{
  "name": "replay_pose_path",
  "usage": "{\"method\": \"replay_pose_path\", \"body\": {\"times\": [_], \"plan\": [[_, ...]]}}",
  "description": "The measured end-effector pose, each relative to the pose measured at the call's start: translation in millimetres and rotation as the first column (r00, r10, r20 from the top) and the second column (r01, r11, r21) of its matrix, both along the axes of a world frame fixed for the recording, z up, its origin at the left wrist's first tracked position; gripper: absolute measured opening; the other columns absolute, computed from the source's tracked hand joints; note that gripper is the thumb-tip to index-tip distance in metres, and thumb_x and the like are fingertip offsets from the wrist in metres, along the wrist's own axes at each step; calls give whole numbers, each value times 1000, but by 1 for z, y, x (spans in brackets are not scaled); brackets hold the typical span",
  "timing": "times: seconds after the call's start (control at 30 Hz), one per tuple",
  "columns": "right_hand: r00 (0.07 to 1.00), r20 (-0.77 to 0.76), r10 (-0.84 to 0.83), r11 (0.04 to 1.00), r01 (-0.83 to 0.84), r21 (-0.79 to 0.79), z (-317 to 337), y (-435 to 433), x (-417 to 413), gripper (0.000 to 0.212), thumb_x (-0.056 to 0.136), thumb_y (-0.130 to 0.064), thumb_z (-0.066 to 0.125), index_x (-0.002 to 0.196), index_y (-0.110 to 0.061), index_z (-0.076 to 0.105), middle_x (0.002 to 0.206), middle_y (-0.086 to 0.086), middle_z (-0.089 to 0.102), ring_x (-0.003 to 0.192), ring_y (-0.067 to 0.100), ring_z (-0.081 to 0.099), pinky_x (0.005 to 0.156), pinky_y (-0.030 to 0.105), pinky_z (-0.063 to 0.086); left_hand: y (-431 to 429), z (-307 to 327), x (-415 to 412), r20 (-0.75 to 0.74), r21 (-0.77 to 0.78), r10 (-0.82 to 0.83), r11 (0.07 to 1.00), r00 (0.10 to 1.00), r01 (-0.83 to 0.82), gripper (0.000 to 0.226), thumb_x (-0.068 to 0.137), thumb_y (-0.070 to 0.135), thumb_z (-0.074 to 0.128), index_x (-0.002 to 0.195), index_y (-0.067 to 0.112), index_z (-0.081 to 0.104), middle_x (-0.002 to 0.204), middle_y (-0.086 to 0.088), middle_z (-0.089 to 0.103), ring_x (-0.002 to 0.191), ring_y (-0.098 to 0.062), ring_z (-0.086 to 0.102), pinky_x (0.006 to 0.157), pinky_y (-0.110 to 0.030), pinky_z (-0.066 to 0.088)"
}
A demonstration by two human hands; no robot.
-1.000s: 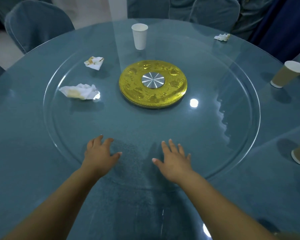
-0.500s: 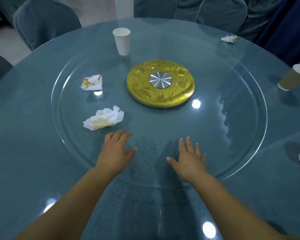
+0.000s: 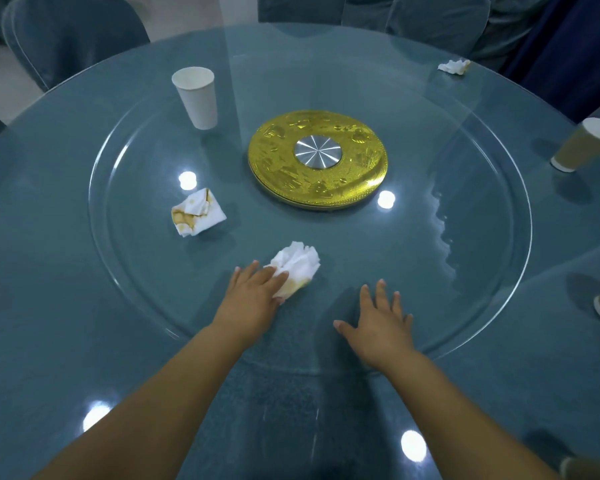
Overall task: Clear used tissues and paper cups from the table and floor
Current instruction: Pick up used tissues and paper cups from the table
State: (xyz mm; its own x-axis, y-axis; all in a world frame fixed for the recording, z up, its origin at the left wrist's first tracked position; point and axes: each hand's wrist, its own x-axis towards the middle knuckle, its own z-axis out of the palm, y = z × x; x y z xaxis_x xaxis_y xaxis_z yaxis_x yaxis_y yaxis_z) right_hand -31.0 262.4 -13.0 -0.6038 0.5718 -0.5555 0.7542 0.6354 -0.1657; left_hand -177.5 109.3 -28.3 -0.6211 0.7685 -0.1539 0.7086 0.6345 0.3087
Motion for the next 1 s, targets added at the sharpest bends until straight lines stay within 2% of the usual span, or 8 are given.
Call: {"method": "replay_pose_path", "body": {"times": [0.1, 0.2, 0.4, 0.53, 0.6, 0.67, 0.8, 1.0], "plan": [[998, 8, -65, 998, 65, 24, 0, 12, 6, 86, 92, -57, 41, 151, -15, -6, 158, 5, -21, 145, 33, -13, 117, 55, 6, 9, -8, 9, 49, 174, -70, 983, 996, 61, 32, 74, 1, 51, 100, 6, 69, 95, -17, 65, 86, -41, 61, 88, -52, 48], [993, 2, -121, 992, 121, 41, 1, 24, 10, 80, 95, -49, 42, 152, -14, -2, 159, 4, -19, 146, 32, -10, 117, 53, 8, 19, -1, 19, 35, 252, -34, 968, 999, 24, 34, 78, 18, 36, 89, 5, 66, 82, -13, 58, 73, -33, 52, 64, -34, 40], [987, -74, -142, 989, 144, 28, 3, 27, 9, 75, 94, -48, 44, 152, -18, 6, 160, 7, -8, 147, 33, -3, 118, 50, 12, 20, 14, 0, -52, 342, 181, 927, 982, -153, 43, 77, 29, 31, 95, 5, 62, 91, -16, 50, 82, -32, 44, 71, -39, 40], [978, -180, -109, 994, 107, -19, 6, 16, 0, 76, 92, -50, 47, 152, -20, 9, 161, 4, 1, 147, 29, 1, 119, 45, 13, 14, 14, -22, -154, 184, 220, 964, 963, -191, 29, 77, 22, 43, 87, 6, 65, 116, -25, 54, 96, -49, 49, 84, -51, 44], [971, -222, -93, 995, 85, -44, 9, 10, -6, 76, 92, -50, 48, 151, -20, 11, 161, 4, 3, 147, 28, 2, 119, 42, 13, 13, 12, -30, -140, 32, 171, 985, 975, -168, 21, 84, 22, 54, 101, 12, 63, 149, -18, 32, 130, -54, 27, 106, -54, 27], [962, -257, -96, 994, 77, -82, 12, 6, -11, 75, 92, -49, 49, 151, -20, 13, 160, 4, 4, 146, 27, 2, 119, 40, 13, 11, 4, -34, -10, -47, 110, 993, 994, -111, 26, 89, 27, 55, 113, 17, 56, 159, -1, 12, 143, -45, -4, 117, -47, 7], [942, -317, -112, 990, 79, -114, 16, 4, -20, 72, 91, -47, 51, 149, -20, 19, 159, 3, 11, 145, 24, 5, 118, 37, 16, 17, 9, -21, 188, 8, 71, 997, 980, -74, 23, 87, 14, 55, 109, 11, 52, 144, 1, 41, 142, -30, 10, 104, -33, 28], [907, -400, -136, 989, 100, -111, 22, 5, -33, 61, 89, -42, 57, 141, -17, 36, 148, 2, 33, 137, 22, 23, 111, 32, 24, 18, 2, 0, 61, 162, -24, 987, 998, 14, 33, 84, 26, 32, 112, 38, 45, 112, 5, 61, 98, -35, 44, 78, -43, 48]]}}
